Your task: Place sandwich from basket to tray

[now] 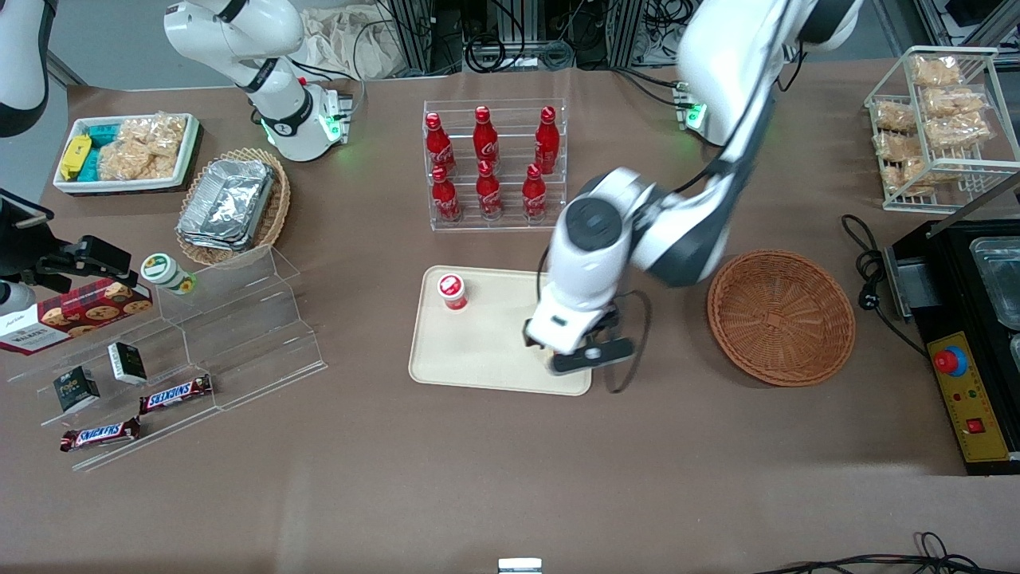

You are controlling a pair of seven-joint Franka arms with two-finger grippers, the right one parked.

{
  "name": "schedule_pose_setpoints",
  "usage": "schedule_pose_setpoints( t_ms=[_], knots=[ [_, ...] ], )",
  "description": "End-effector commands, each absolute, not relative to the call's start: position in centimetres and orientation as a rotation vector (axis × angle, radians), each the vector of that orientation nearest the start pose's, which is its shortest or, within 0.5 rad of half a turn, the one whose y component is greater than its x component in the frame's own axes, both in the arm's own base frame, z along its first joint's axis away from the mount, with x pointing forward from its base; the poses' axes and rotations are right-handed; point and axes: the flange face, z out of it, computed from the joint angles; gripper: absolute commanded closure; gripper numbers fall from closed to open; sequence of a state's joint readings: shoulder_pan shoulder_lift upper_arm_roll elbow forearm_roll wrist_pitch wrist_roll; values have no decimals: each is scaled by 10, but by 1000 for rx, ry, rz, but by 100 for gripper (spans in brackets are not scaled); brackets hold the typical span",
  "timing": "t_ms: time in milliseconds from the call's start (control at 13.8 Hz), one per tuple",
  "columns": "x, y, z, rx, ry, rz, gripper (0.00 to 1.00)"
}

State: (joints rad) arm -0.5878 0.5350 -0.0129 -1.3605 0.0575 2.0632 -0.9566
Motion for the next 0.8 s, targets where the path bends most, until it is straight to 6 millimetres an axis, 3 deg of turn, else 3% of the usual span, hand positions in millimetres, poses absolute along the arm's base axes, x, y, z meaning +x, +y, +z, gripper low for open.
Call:
schedule_pose_setpoints(
  t_ms=[0, 217, 723],
  knots=[
    [597, -347, 495, -3126, -740, -234, 0],
    [595, -277, 543, -3107, -630, -194, 0],
    [578, -155, 595, -3092, -334, -10, 0]
  ],
)
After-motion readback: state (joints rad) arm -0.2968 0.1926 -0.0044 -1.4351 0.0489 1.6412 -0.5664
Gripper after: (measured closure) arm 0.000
